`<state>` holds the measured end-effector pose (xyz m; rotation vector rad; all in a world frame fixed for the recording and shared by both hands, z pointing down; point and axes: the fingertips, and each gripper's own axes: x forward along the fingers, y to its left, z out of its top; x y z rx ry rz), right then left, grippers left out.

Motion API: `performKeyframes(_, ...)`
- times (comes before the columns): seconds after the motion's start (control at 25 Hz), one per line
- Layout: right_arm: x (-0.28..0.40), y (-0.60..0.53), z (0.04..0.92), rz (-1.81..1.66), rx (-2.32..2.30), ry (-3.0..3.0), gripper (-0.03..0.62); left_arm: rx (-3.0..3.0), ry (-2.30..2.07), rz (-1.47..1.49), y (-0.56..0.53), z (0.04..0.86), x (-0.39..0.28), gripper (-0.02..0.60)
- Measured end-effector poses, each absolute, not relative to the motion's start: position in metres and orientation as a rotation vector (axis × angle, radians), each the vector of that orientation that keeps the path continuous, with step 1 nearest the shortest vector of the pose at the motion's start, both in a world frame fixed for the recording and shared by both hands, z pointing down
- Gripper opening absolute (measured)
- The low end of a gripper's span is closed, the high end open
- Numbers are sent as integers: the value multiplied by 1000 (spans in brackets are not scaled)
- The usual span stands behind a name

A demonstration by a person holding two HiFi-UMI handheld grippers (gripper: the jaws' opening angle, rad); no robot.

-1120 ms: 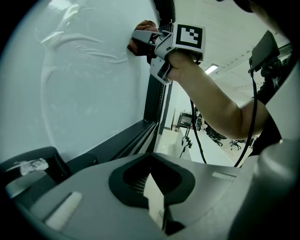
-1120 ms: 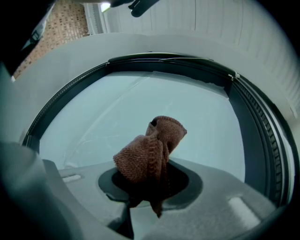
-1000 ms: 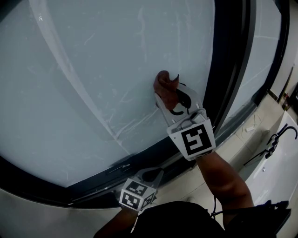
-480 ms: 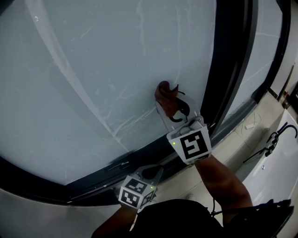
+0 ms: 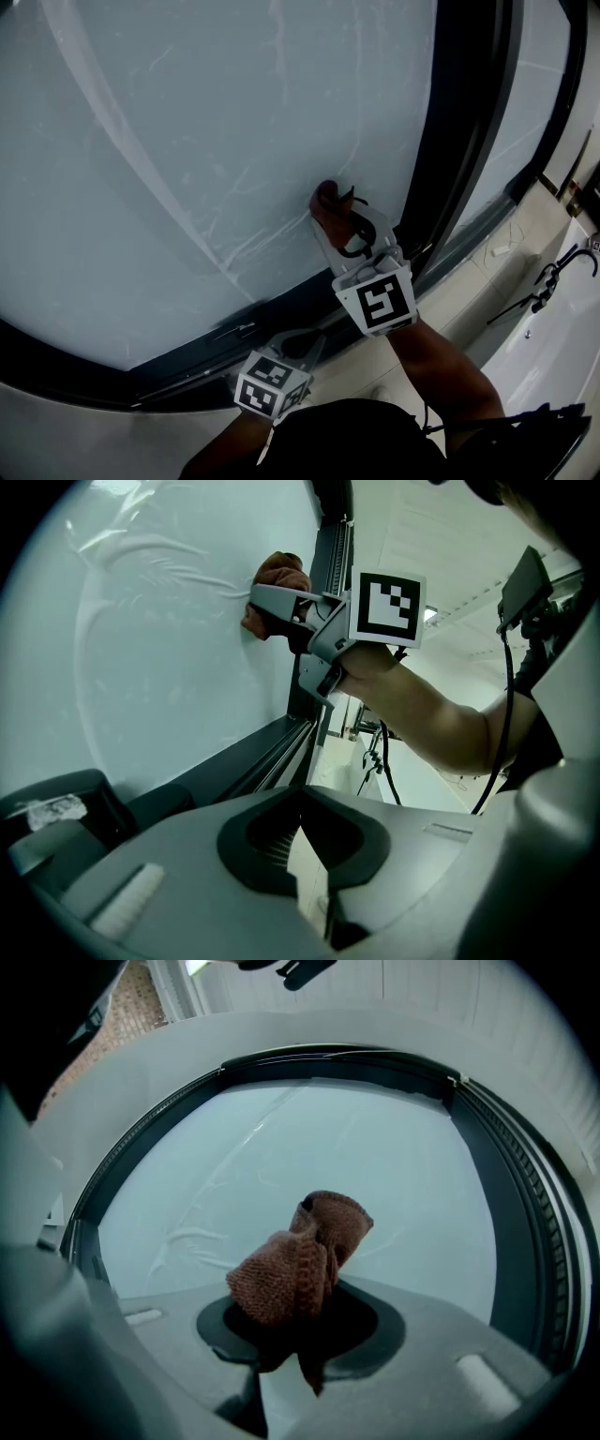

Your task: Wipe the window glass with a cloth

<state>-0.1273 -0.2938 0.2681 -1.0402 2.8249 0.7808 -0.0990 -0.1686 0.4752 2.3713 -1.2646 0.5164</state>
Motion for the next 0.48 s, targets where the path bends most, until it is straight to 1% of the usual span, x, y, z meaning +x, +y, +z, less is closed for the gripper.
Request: performKeyframes(0.48,-128,-295,311,714,-1058,2887,109,2359,-1262,521,-169,480,-99,17)
